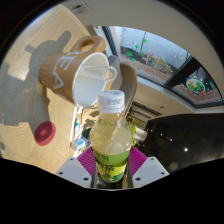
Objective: Pour water
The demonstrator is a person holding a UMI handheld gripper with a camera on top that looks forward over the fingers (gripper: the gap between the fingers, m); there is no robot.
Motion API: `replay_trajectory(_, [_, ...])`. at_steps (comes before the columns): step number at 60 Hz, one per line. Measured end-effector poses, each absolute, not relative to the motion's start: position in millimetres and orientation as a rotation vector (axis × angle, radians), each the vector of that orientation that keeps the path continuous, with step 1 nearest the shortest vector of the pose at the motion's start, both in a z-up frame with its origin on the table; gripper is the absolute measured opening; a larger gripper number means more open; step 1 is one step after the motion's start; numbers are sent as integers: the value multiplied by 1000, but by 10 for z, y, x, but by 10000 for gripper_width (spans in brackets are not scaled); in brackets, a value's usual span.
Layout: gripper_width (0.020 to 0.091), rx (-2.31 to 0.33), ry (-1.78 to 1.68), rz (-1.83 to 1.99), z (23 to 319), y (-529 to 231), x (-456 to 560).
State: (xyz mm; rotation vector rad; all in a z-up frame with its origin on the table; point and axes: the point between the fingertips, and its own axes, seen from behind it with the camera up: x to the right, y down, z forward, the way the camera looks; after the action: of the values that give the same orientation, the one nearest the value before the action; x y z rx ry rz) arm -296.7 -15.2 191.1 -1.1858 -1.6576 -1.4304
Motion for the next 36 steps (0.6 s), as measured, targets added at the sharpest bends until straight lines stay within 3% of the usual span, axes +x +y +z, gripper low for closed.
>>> replay_trajectory(10, [404, -1383, -1443, -1169, 2140, -185, -2920])
replay_trajectory(23, [413, -1679, -997, -550, 2442, -265, -2784])
replay_trajectory(28, [414, -1783, -832, -354, 2358, -269, -2618])
replay_trajectory(36, [413, -1940, -581, -38, 1946, -282, -2482])
